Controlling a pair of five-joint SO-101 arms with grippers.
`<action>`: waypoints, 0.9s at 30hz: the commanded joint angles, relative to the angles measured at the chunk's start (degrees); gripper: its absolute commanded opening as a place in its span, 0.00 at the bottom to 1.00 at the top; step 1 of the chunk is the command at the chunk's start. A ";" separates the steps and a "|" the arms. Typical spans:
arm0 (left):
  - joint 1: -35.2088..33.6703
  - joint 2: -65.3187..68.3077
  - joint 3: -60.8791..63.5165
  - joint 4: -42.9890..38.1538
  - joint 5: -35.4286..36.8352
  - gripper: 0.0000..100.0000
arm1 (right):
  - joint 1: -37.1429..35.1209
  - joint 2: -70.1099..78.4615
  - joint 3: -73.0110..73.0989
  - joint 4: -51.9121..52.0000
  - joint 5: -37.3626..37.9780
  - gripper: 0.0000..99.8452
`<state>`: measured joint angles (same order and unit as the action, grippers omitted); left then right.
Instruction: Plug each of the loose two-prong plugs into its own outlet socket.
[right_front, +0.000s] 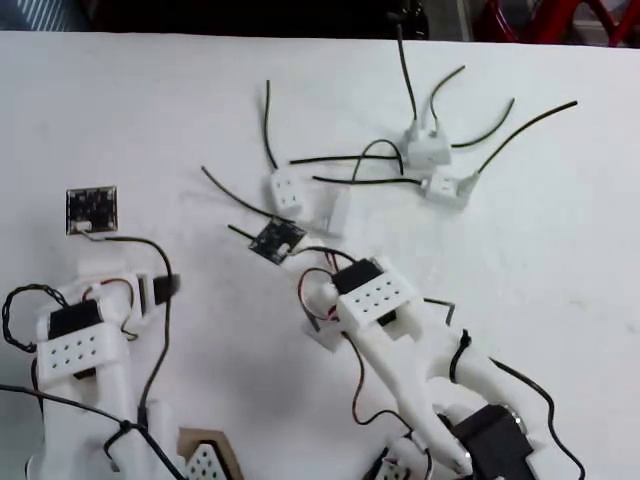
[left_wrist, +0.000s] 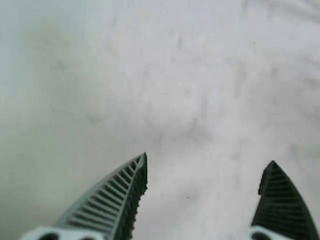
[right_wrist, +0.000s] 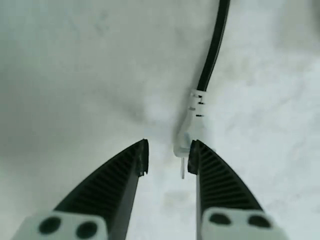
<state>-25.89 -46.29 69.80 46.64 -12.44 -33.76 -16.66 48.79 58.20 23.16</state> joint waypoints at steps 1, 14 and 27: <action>-0.22 -1.89 -0.35 -1.23 0.09 0.34 | 0.57 2.59 -0.53 -1.80 0.44 0.13; -0.22 -1.89 -0.26 -1.23 0.09 0.34 | 9.89 10.24 -0.79 -5.41 8.70 0.13; -0.22 -1.89 -0.26 -1.23 0.09 0.34 | 10.59 10.24 -3.52 -4.97 9.58 0.02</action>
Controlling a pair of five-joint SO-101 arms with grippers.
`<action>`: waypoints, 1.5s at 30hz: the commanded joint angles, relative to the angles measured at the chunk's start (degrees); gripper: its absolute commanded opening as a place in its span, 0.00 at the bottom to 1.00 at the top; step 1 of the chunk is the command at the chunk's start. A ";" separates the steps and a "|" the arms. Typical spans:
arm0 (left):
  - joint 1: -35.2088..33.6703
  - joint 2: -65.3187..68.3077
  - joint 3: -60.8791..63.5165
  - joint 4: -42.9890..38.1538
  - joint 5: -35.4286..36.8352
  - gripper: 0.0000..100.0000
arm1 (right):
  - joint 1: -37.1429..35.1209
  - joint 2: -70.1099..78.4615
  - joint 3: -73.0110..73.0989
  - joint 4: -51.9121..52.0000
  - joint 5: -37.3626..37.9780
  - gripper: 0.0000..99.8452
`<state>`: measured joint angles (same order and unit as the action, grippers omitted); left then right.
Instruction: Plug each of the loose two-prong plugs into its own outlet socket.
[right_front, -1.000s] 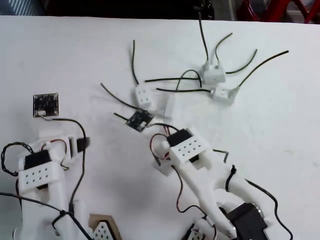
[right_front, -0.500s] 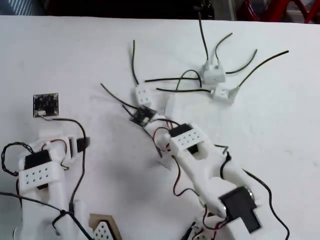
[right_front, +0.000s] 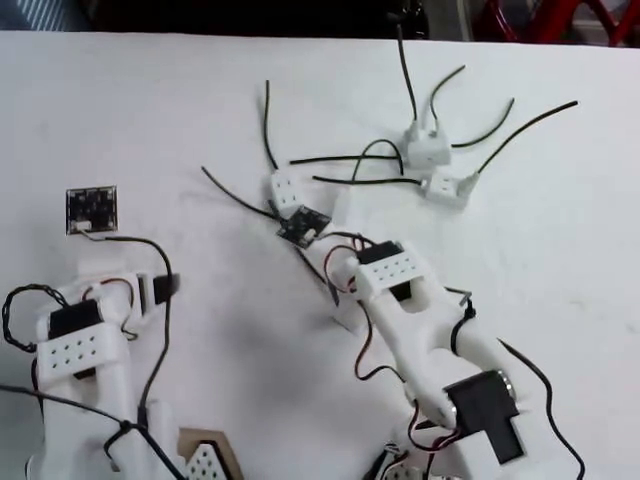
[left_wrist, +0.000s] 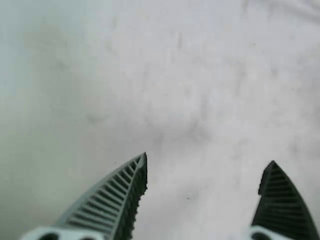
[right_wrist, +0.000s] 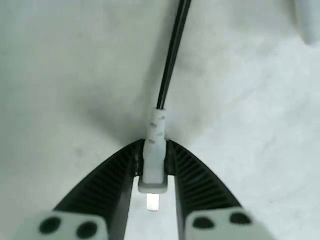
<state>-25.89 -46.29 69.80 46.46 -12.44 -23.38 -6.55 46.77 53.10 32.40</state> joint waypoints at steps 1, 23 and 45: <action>-0.22 -1.89 -0.26 -1.05 0.09 0.34 | 0.13 0.13 -1.67 0.13 0.09 0.03; -0.22 -1.89 -0.26 -1.05 0.09 0.34 | 0.57 0.66 -6.15 5.41 0.00 0.09; -0.22 -2.24 0.26 -1.14 0.09 0.34 | -8.22 -30.37 -11.25 24.92 -6.77 0.02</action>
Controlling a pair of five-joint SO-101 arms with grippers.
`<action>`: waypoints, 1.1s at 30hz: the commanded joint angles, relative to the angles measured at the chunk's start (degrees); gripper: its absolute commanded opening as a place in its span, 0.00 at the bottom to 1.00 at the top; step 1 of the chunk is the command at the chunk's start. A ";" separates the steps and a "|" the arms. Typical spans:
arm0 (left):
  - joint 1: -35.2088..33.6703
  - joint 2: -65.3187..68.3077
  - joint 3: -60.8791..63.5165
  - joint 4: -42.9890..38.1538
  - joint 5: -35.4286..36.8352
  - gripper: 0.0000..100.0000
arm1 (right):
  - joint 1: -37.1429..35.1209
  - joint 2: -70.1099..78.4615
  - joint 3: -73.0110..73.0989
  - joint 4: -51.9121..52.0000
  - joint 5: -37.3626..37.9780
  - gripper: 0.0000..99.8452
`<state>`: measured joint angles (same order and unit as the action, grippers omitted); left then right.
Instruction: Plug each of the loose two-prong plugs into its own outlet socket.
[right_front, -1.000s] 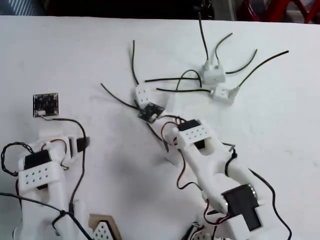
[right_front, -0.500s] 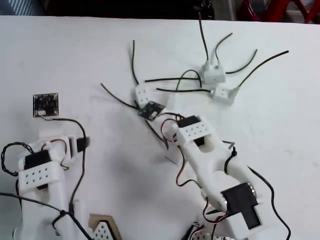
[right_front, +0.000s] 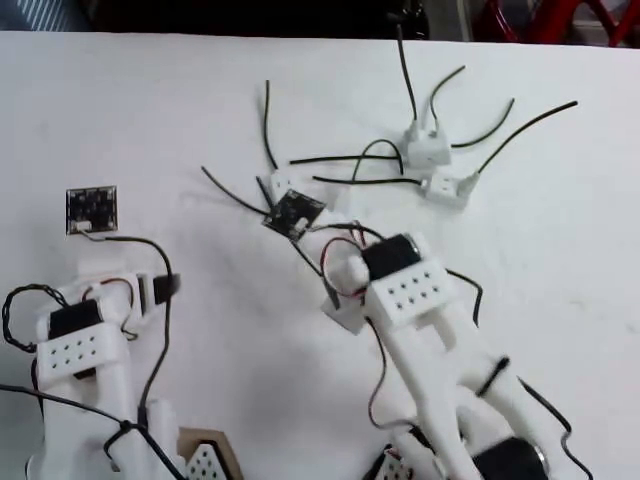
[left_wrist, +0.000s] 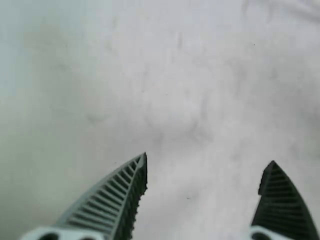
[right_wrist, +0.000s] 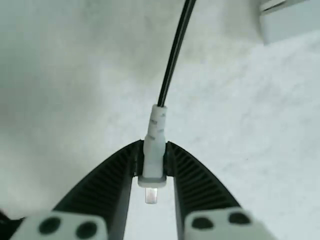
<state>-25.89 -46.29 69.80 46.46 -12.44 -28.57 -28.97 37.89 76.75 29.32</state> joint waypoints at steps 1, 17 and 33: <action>-0.22 -2.24 0.26 -1.32 0.09 0.34 | -4.35 -10.15 -2.37 1.27 -5.27 0.02; 6.64 -2.33 -2.20 -3.25 3.25 0.34 | -21.93 -17.71 11.52 -26.86 -22.51 0.02; 24.57 -2.42 -12.40 5.45 8.26 0.35 | -22.02 -17.80 18.55 -32.40 -22.59 0.02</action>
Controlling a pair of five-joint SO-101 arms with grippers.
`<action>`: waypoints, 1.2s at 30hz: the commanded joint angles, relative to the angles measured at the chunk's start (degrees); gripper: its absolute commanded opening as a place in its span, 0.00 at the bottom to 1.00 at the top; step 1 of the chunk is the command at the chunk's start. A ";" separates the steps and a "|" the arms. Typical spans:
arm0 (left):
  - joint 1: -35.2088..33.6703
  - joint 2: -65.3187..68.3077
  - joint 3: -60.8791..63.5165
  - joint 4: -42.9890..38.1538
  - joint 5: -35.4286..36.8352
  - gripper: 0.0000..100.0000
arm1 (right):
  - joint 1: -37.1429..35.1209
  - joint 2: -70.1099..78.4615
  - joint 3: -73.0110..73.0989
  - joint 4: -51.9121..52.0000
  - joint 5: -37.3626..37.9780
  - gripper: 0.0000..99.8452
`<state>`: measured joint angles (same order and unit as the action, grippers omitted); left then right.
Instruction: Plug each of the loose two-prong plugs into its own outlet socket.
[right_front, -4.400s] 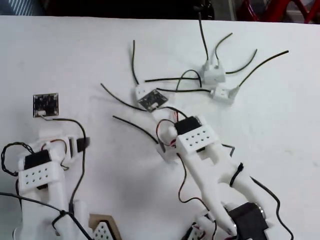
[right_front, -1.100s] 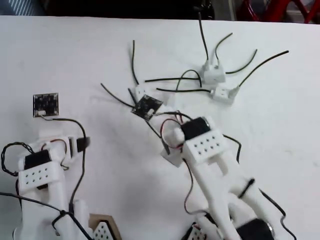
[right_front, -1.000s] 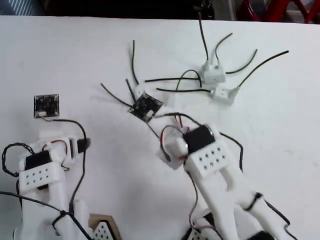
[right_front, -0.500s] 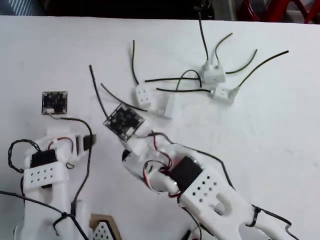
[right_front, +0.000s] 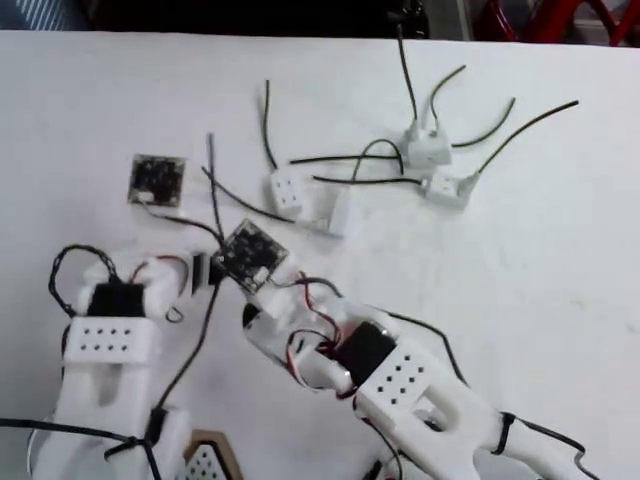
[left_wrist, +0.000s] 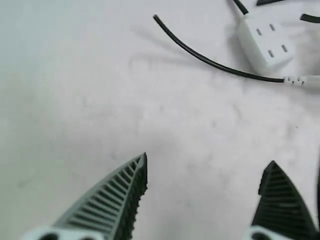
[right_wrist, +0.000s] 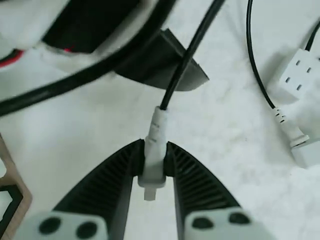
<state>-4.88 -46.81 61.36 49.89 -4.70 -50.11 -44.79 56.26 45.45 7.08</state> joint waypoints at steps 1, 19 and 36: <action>4.18 -1.89 -4.66 2.90 0.53 0.35 | -0.40 -1.98 0.53 -1.19 -0.35 0.02; 14.73 -13.23 -5.01 13.19 0.35 0.35 | 4.97 -1.36 6.59 -9.27 -0.26 0.02; 4.00 -8.13 -2.64 3.87 -2.81 0.35 | 22.64 -1.45 6.42 -17.71 -5.89 0.02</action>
<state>0.22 -63.87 62.68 58.24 -6.37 -32.53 -45.41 63.38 31.74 4.26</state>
